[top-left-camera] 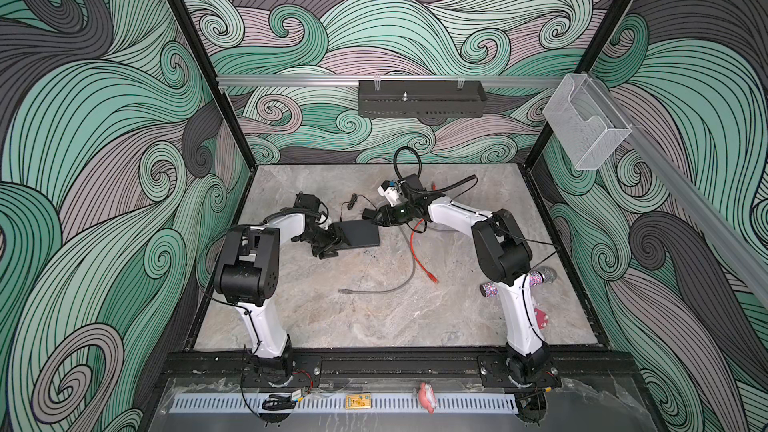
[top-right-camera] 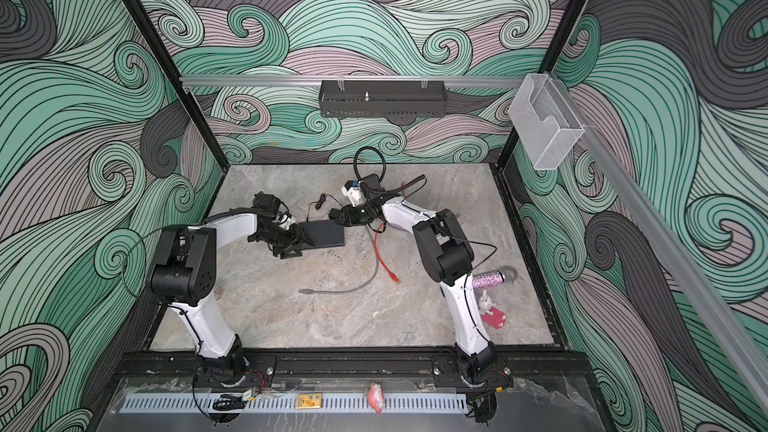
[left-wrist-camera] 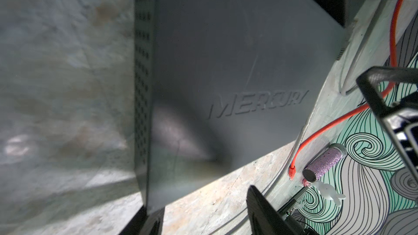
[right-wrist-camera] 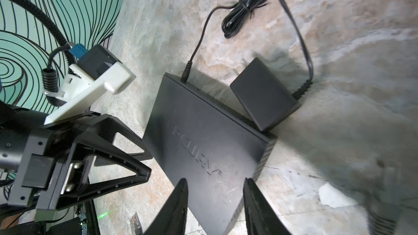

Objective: Insert the plug into the switch port

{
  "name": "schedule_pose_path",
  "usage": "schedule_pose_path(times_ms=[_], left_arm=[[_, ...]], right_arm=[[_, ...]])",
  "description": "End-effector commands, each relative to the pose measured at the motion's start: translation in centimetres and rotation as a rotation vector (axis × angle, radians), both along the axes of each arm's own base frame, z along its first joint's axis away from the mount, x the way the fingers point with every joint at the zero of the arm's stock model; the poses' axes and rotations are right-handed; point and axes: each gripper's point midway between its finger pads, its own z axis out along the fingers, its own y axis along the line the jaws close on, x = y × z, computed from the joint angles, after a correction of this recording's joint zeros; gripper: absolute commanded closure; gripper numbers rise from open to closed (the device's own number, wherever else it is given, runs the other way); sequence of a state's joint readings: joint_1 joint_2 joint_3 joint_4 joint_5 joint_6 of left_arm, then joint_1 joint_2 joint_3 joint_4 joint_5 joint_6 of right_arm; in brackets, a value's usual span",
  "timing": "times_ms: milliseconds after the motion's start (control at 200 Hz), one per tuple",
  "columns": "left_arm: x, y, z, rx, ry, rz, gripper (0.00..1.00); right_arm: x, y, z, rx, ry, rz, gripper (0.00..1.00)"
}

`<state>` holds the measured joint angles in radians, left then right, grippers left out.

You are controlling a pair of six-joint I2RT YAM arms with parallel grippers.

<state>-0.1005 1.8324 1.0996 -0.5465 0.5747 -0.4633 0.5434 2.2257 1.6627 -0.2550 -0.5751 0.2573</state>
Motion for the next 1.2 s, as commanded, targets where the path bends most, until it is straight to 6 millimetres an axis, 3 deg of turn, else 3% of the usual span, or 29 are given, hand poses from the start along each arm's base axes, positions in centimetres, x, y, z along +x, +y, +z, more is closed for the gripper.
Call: schedule_pose_path(times_ms=[0,325,600,801,951,1196], left_arm=[[0.3,-0.4,1.8,-0.018,-0.042,-0.005,0.40],[-1.2,0.9,3.7,0.036,-0.064,-0.001,0.38],[-2.3,1.5,5.1,0.012,-0.095,0.061,0.36],[-2.5,3.2,6.0,-0.015,-0.102,0.171,0.34],[-3.0,5.0,6.3,-0.017,-0.104,0.228,0.33],[-3.5,6.6,6.1,-0.044,-0.105,0.279,0.33]], right_arm=[[-0.6,-1.8,1.9,-0.052,-0.051,0.007,0.58],[-4.4,-5.3,4.9,-0.082,-0.159,-0.016,0.58],[-9.5,-5.3,6.4,-0.095,-0.187,0.049,0.59],[-14.5,-3.2,5.3,-0.131,-0.149,0.181,0.60],[-18.8,-2.2,2.3,-0.243,-0.108,0.301,0.60],[-23.1,-0.8,0.0,-0.347,-0.163,0.457,0.60]])
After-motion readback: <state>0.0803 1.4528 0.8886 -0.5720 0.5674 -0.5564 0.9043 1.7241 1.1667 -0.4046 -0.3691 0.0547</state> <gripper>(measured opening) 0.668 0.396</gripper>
